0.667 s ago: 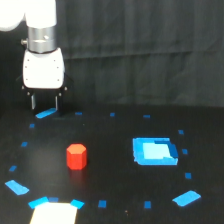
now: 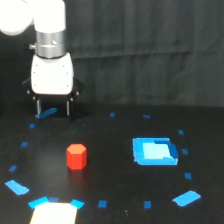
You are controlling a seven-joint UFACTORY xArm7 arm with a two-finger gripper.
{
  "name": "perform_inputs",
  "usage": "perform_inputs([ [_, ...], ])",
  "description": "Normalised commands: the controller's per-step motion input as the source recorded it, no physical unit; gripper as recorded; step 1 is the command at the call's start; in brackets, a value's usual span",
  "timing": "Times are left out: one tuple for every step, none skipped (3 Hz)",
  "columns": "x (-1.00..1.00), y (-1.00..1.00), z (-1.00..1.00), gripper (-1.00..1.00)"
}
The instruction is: Pick up the red object from the table
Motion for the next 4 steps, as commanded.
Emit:
perform_inputs([
  [1.0, -1.0, -0.19, 1.0],
  [0.5, -1.0, -0.38, 0.99],
  [-0.06, -1.0, 0.04, 1.0],
  [0.22, -1.0, -0.23, 0.65],
])
